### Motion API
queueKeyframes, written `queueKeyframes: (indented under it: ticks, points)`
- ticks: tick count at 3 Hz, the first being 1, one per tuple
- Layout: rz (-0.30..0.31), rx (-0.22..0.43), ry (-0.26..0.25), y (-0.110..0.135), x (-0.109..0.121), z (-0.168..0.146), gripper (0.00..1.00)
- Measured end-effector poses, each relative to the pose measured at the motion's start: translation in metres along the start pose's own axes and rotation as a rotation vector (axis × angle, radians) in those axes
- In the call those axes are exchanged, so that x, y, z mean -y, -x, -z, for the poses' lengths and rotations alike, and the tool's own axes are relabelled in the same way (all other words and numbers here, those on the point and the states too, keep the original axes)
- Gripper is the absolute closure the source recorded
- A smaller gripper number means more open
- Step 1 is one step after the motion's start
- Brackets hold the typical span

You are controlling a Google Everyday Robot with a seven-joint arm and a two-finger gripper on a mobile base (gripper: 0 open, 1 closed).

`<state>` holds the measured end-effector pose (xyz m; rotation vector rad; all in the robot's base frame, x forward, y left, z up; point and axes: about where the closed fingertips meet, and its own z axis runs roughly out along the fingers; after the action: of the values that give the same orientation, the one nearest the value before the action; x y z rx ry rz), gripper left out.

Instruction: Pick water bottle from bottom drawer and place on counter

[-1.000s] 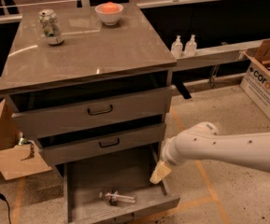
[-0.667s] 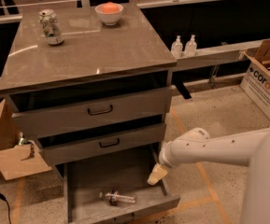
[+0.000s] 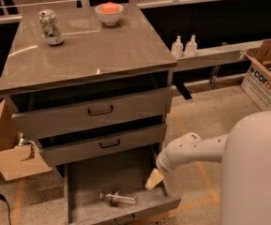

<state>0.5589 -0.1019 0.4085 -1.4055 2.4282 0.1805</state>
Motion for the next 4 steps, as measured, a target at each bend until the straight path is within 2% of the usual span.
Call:
queueKeyframes:
  ticks: [1, 2, 3, 4]
  points:
    - [0.024, -0.002, -0.016, -0.004, 0.0, -0.028, 0.0]
    - [0.048, 0.057, -0.027, 0.002, 0.004, -0.07, 0.0]
    - [0.092, 0.113, -0.012, 0.016, 0.0, -0.108, 0.0]
    - [0.125, 0.161, 0.03, 0.031, -0.016, -0.144, 0.0]
